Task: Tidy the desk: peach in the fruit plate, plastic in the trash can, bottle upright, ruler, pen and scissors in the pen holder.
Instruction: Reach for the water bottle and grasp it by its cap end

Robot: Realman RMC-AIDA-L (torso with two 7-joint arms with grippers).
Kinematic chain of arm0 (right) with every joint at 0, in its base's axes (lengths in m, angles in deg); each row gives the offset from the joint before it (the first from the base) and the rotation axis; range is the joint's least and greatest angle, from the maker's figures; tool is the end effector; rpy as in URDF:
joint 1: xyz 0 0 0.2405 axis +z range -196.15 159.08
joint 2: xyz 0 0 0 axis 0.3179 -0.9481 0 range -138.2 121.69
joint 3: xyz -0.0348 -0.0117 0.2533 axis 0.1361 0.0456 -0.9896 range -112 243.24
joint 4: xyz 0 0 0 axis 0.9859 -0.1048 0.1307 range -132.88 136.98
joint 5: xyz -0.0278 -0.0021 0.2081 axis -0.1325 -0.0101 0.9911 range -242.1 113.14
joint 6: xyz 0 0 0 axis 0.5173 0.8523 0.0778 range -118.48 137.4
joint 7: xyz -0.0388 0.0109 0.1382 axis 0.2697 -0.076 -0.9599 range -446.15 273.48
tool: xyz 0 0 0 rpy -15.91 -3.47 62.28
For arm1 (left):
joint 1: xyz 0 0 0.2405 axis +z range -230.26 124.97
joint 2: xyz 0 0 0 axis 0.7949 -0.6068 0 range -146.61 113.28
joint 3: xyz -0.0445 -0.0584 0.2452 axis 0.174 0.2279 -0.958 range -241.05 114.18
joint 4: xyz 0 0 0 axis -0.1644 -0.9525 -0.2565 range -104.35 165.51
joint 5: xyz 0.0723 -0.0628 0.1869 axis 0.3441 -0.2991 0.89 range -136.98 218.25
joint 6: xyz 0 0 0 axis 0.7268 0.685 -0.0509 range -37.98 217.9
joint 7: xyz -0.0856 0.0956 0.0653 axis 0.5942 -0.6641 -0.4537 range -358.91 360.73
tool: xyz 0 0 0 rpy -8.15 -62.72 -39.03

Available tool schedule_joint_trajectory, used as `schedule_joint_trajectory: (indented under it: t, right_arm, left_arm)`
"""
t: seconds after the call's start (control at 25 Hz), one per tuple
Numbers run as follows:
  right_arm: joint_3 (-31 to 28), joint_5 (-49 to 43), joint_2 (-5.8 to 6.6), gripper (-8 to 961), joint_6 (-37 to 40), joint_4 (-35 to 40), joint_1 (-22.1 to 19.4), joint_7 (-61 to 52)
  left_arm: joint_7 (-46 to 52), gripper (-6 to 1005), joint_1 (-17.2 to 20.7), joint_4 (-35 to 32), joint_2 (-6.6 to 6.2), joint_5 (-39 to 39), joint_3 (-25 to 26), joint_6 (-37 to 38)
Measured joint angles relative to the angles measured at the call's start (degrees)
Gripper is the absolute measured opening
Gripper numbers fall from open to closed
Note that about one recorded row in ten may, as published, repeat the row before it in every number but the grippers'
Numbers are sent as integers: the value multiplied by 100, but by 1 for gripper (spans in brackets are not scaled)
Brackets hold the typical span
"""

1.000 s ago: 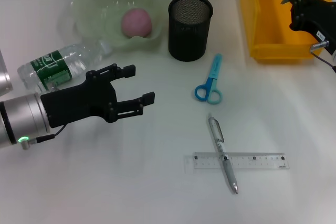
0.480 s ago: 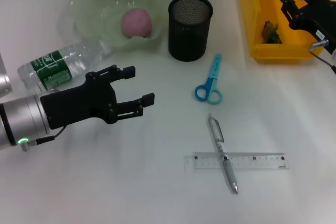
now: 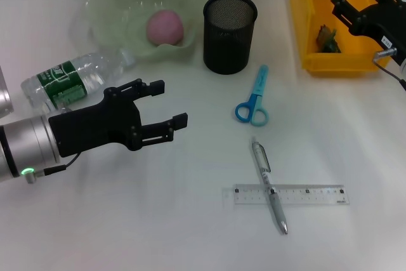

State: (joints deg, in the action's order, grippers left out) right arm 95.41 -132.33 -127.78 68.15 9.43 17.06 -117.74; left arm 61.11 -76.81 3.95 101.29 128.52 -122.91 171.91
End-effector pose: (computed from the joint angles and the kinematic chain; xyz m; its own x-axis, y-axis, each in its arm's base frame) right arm 0.3013 0.3877 -0.0088 0.6895 -0.0717 -0.7208 -0.6964 -0.3395 -0.6323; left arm -0.2735 0.3039 -0.0348 0.7657 0.2032 0.6103 0.4101 -0.8851 -0.2198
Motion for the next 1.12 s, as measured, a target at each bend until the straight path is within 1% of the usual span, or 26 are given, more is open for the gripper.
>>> schedule_joint_trajectory:
  t: [0.2, 0.76, 0.84, 0.96, 1.0, 1.04, 1.08, 1.12]
  right_arm:
    - [0, 1, 0, 721, -9, 0, 0, -16]
    - [-151, 10, 0, 721, 40, 4, -10, -17]
    - [-241, 10, 0, 721, 237, 0, -36, -69]
    - [-233, -18, 22, 721, 930, 21, -174, -413]
    - [-172, -69, 37, 721, 1224, 82, -245, -618]
    - [24, -274, 55, 721, 1785, 300, -401, -1086]
    - [24, -274, 55, 721, 1785, 300, -401, -1086]
    - [150, -407, 60, 721, 1980, 438, -470, -1279]
  left_arm:
    - [0, 811, 9, 1, 0, 0, -2, 9]
    - [0, 809, 9, 0, 5, 0, -2, 17]
    - [0, 809, 9, 0, 6, 0, -1, 22]
    - [0, 809, 10, 0, 14, 0, 46, 51]
    - [0, 809, 11, 0, 14, 0, 55, 58]
    - [0, 809, 12, 0, 13, 1, 59, 60]
    - [0, 808, 15, 0, 12, 1, 63, 62]
    - [0, 808, 15, 0, 12, 1, 63, 62]
